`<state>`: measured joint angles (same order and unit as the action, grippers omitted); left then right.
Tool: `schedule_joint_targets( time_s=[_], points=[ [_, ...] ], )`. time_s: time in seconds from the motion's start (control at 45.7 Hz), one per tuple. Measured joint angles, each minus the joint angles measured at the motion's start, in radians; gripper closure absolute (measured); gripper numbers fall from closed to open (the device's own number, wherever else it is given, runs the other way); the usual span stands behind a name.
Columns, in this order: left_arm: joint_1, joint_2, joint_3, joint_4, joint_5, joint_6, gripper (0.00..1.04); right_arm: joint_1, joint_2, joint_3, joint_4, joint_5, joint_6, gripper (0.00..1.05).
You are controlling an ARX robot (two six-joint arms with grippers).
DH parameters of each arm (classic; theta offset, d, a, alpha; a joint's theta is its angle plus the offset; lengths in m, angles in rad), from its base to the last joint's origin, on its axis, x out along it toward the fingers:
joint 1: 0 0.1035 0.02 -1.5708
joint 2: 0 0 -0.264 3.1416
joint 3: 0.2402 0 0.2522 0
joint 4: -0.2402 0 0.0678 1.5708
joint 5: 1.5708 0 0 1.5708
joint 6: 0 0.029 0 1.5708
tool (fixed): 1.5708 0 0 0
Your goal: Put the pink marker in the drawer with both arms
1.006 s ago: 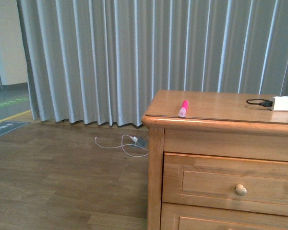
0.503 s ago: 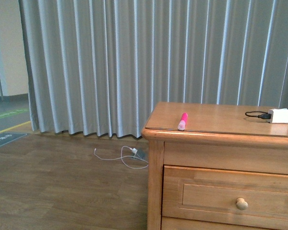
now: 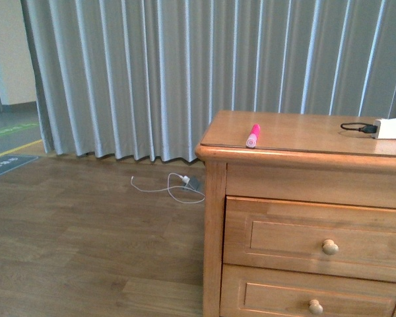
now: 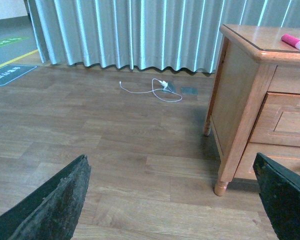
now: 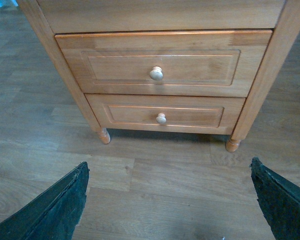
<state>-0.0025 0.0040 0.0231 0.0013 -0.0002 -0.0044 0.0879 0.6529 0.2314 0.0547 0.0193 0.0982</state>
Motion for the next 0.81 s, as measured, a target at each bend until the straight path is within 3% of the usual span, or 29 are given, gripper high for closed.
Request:
schedule_joint_targets(
  time_s=[0.197, 0.35, 0.809],
  points=[
    [0.000, 0.000, 0.000, 0.000, 0.000, 0.000, 0.06, 0.084, 0.457, 0.146, 0.280, 0.064, -0.016, 0.09],
    [0.000, 0.000, 0.000, 0.000, 0.000, 0.000, 0.06, 0.124, 0.810, 0.333, 0.407, 0.117, -0.017, 0.09],
    [0.000, 0.000, 0.000, 0.000, 0.000, 0.000, 0.06, 0.137, 1.296, 0.711, 0.560, 0.227, -0.041, 0.09]
  ],
)
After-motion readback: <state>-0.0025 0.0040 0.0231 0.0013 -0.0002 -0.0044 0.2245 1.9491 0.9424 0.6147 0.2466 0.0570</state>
